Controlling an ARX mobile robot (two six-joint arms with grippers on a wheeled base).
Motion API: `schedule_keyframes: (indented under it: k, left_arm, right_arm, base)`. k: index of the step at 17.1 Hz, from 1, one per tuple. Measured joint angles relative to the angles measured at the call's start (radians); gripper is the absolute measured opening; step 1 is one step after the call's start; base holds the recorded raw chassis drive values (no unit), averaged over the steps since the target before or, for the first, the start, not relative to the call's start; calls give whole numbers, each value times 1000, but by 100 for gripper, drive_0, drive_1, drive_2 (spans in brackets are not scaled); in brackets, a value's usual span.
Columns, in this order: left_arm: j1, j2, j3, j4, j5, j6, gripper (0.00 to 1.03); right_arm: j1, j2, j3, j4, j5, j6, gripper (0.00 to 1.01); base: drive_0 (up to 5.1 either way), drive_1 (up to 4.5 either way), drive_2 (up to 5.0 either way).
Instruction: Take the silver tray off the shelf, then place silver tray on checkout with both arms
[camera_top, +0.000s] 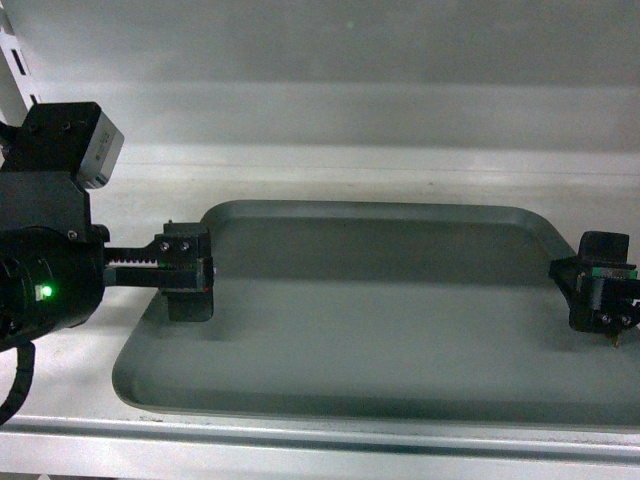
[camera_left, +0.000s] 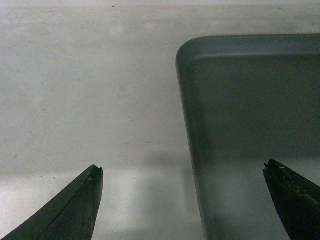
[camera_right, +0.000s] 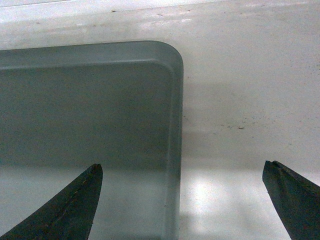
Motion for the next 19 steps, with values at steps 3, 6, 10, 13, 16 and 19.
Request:
schedule_keyframes:
  k: [3,6,10,13,16,19]
  left_arm:
    - [-10,25,1,14,-15,2,98]
    - [-12,32,2,16,-19,2,98]
    - [-17,47,2,21,-26,4,98]
    - [-19,56,2,24,-34,10,98]
    - [-22,61,2,29,-37,19,98]
    - [-23,63,2,32,-37,19,98]
  right_arm:
    - [5,16,5,7,24,-25,98]
    - [8,23,6,5,28,-29,98]
    - [9,39,7,15,40,-50,98]
    - [9,52,8,11,41,-59,98]
    - [8,63,8,14,43,-60,98]
    - [8,66,8,18,42,-59,98]
  base:
    - [0,0,0]
    - [0,0,0]
    - [0,0,0]
    - [0,0,0]
    - [0,0,0]
    - [0,0,0]
